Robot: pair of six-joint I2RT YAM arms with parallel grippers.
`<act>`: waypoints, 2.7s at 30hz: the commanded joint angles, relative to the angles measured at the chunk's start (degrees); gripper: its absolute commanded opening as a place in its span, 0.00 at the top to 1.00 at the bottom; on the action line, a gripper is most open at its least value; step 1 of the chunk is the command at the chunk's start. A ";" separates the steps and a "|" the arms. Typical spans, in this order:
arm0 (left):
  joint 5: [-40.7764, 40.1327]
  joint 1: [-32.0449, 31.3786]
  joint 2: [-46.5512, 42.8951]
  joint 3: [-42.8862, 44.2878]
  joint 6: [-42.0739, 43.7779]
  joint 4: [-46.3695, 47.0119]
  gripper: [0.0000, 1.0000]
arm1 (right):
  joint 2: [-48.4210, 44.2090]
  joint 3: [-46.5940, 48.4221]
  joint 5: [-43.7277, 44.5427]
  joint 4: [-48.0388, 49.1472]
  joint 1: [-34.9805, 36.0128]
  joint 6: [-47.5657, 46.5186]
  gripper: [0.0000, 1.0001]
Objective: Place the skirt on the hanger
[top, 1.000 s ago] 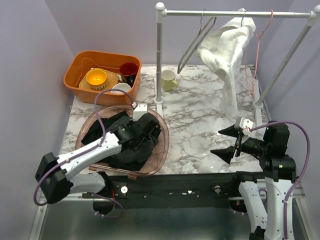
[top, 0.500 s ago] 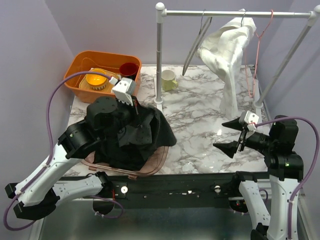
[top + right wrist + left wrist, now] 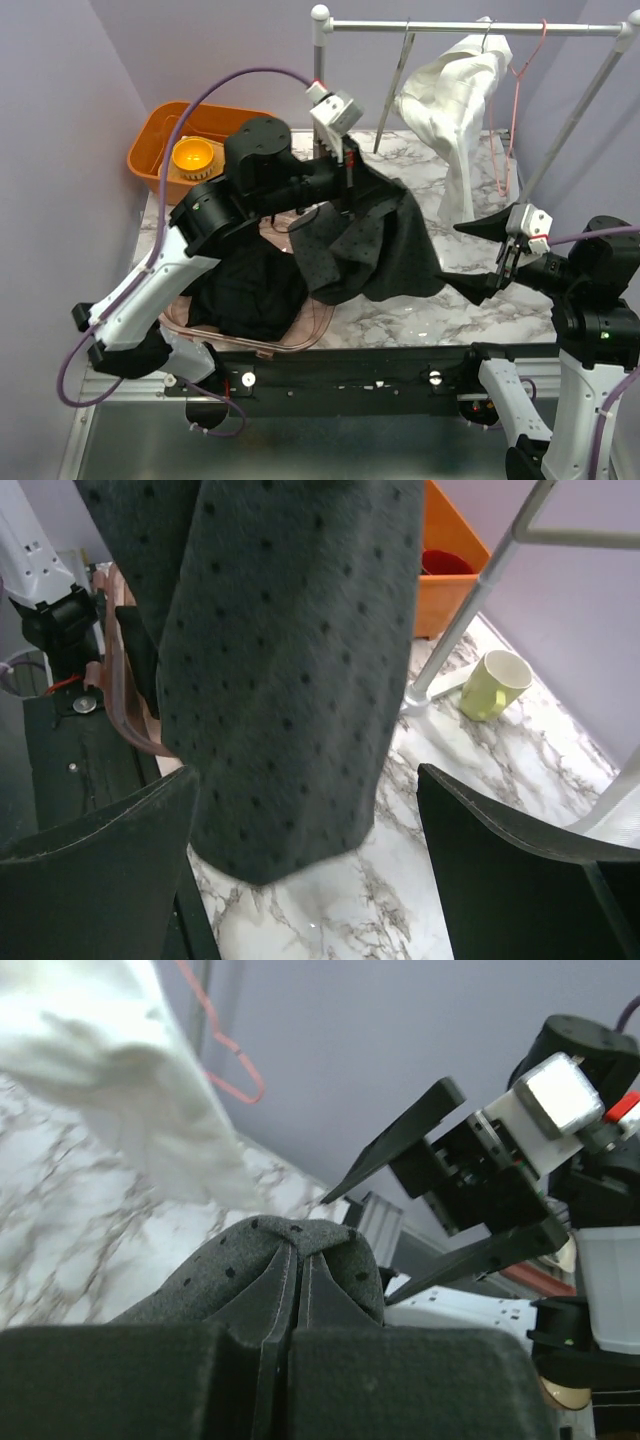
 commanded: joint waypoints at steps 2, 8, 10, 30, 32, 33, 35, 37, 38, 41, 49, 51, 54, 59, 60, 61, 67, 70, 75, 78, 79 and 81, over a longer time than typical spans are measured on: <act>6.32 -4.10 9.17 12.77 -0.89 4.09 1.00 | -1.09 4.72 7.38 -0.48 -0.29 3.08 0.05; 8.43 -5.15 16.39 16.65 -3.18 6.28 1.00 | -2.33 3.77 21.34 -2.95 -0.29 3.34 0.05; 9.05 -5.24 17.44 14.55 -3.70 7.94 1.00 | -3.30 2.01 24.96 -3.12 -0.29 3.52 0.05; 14.30 -1.30 27.72 -27.55 -15.91 39.23 0.96 | -4.62 -13.54 19.12 -13.74 -0.29 -19.63 0.04; 15.28 0.63 29.13 -29.74 -19.33 45.72 0.71 | -3.57 -15.91 14.82 -17.26 -0.29 -24.32 0.05; 15.98 1.25 28.79 -32.02 -19.70 48.01 0.61 | -3.30 -16.70 13.48 -18.49 -0.29 -28.87 0.05; 15.64 2.31 26.25 -33.96 -19.61 51.72 0.26 | -2.42 -19.08 11.63 -19.64 -0.29 -31.54 0.05; 15.29 3.10 22.48 -35.55 -16.90 51.21 0.12 | -1.81 -20.05 10.49 -20.95 -0.29 -36.37 0.05; 14.94 3.19 21.15 -35.64 -15.58 49.89 0.03 | -1.02 -20.84 9.96 -20.79 -0.29 -37.08 0.05; 12.74 3.37 15.79 -35.47 -9.26 42.16 0.01 | 0.74 -20.06 8.20 -21.75 -0.29 -39.81 0.05; 8.00 3.37 2.70 -40.65 0.33 28.63 0.01 | 3.20 -17.68 4.07 -22.37 0.94 -39.55 0.05; 5.03 3.37 0.32 -42.66 2.44 26.42 0.01 | 3.56 -17.50 5.55 -20.45 4.35 -37.37 0.05; -1.73 3.46 -5.74 -46.43 3.42 22.73 0.01 | 4.08 -16.89 12.92 -12.38 15.21 -27.19 0.05; -9.40 3.81 -18.39 -54.70 0.52 21.40 0.01 | 7.76 -17.33 36.17 2.22 36.33 -11.53 0.05; -10.19 3.81 -19.98 -57.24 -0.53 21.40 0.01 | 9.08 -17.15 39.19 3.54 41.41 -10.47 0.05; -12.29 3.90 -22.78 -58.22 -1.32 20.71 0.01 | 10.14 -16.89 42.00 5.38 43.46 -9.15 0.05; -16.97 3.98 -31.31 -65.17 -5.46 18.94 0.01 | 18.66 -16.10 67.85 12.42 56.39 -7.03 0.05; -17.49 3.98 -33.61 -66.67 -5.90 19.03 0.01 | 21.92 -15.57 72.96 14.10 58.95 -6.24 0.05; -17.23 3.98 -35.20 -66.67 -5.99 18.06 0.02 | 26.93 -15.48 76.73 15.33 61.85 -6.06 0.01; -16.79 3.98 -35.73 -66.76 -5.73 17.54 0.02 | 29.92 -15.83 81.30 16.04 62.73 -6.94 0.01; -16.44 3.98 -35.99 -66.67 -5.64 17.27 0.02 | 30.19 -15.92 82.54 16.13 62.73 -7.55 0.01; -15.92 3.98 -36.17 -66.67 -5.29 17.01 0.02 | 28.96 -16.62 86.83 15.86 62.73 -8.52 0.01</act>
